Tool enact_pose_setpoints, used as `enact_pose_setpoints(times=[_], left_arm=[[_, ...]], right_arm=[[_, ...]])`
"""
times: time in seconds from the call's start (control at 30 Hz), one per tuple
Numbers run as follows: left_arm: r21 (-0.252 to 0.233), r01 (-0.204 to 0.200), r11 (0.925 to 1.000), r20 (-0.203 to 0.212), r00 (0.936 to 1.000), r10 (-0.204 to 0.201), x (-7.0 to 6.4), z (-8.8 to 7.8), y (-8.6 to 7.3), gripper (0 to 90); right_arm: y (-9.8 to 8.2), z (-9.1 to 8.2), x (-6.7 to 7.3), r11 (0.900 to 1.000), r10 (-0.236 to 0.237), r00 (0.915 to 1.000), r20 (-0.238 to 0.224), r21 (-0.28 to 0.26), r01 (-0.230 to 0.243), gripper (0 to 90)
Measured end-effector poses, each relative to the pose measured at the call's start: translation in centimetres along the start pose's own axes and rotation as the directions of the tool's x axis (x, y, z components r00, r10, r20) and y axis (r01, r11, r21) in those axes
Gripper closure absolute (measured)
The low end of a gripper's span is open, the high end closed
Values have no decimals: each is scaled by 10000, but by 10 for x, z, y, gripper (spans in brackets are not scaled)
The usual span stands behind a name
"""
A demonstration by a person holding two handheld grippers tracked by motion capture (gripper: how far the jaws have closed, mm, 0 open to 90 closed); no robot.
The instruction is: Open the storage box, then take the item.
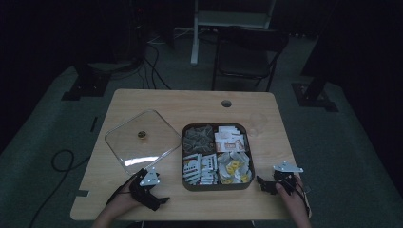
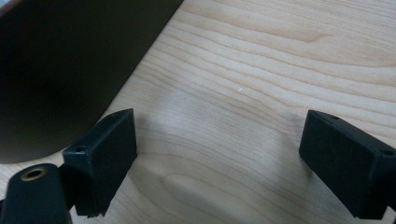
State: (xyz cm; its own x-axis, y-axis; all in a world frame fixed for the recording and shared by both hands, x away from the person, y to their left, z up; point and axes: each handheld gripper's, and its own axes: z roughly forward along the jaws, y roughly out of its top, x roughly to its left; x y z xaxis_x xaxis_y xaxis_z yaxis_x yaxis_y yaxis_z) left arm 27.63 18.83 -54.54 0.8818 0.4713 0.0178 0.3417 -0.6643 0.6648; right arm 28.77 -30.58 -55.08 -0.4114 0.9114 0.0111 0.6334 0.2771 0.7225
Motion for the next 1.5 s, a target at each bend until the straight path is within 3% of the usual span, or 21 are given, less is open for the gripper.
enact_pose_setpoints(times=[0.1,0.33,0.63,0.7,1.1,1.5], left_arm=[[-198,51,9998,-32,10000,-52,0,1,-1,13],[-177,543,9984,-488,9973,-551,-6,2,0,13],[-238,826,9963,-705,9940,-841,-10,2,-1,13],[-247,989,9948,-873,9911,-1007,-12,3,0,13],[-236,730,9971,-627,9953,-743,-9,1,-1,11],[-230,693,9973,-595,9957,-705,-9,1,-1,11]], right_arm=[[0,0,0,10000,-11,10000,7,0,11,108],[0,0,0,10000,-13,10000,11,-2,13,108],[0,0,0,10000,2,10000,55,-42,-2,138],[0,-1,0,9996,217,9998,-31,-152,-218,143],[14,-24,0,9962,395,9985,-382,-765,-424,143],[44,-40,10,9899,-176,9945,-1037,-1417,27,143]])
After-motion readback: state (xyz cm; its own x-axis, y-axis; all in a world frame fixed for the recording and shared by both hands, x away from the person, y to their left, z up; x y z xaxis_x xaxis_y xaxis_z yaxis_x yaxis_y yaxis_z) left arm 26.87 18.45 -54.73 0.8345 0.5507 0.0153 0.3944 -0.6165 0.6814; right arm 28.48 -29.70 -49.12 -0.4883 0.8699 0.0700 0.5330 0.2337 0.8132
